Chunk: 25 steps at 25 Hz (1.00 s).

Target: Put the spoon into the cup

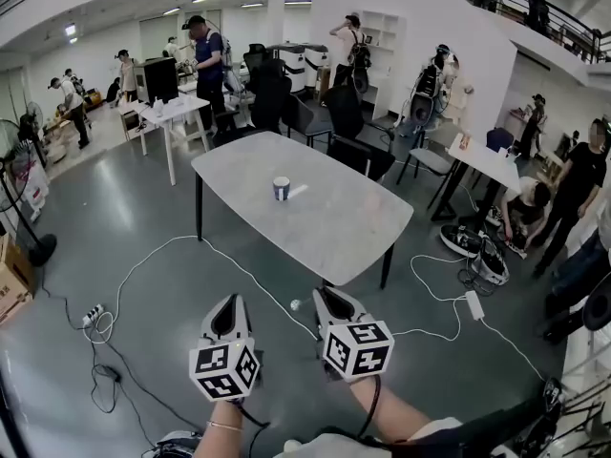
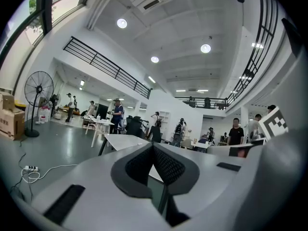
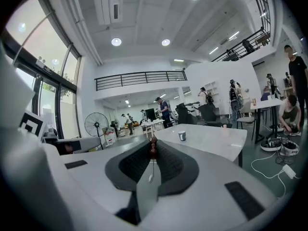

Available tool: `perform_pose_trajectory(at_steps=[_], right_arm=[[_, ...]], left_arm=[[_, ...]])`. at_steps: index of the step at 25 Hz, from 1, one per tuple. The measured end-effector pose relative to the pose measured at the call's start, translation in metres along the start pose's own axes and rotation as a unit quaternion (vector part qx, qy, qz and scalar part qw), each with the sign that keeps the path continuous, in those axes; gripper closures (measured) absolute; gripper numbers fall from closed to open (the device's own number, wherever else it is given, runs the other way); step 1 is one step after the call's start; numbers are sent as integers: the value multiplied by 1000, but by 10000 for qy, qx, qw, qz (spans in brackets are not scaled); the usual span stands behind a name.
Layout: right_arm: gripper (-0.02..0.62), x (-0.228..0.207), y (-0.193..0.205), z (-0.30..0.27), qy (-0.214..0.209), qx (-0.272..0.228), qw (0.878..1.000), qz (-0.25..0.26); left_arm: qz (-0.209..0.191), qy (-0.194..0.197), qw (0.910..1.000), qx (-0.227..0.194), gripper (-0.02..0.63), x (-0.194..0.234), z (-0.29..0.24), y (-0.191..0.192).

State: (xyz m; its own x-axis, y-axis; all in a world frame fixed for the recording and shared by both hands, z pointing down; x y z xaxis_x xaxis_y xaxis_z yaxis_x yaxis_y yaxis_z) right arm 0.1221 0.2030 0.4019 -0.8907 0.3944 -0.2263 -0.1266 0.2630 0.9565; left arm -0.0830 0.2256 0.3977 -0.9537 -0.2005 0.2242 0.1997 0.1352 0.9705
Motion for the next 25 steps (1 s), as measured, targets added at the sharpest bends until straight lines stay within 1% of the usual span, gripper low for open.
perform_pose_trajectory(at_steps=[7, 13, 20, 25], right_arm=[[535, 5, 3, -24, -77, 126, 9999, -48], [535, 6, -1, -56, -143, 123, 9998, -87], [535, -10, -17, -109, -232, 152, 9996, -86], [535, -32, -35, -146, -246, 123, 9996, -47]], left_arm=[[34, -103, 9999, 107, 589, 17, -8, 3], [23, -195, 9997, 131, 589, 32, -28, 0], [-18, -261, 9996, 118, 589, 45, -80, -13], [-31, -244, 9997, 58, 589, 49, -130, -27]])
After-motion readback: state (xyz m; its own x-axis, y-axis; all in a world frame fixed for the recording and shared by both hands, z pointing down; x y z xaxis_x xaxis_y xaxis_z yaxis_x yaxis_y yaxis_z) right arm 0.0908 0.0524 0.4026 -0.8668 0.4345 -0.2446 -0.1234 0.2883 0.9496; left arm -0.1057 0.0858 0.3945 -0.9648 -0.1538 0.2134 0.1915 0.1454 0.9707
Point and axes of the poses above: the fingertips, and each gripper's own axes: z backward along the fingers, x to its left, y out of its underside, the point moved 6 cm from there along z, backward along the fingers
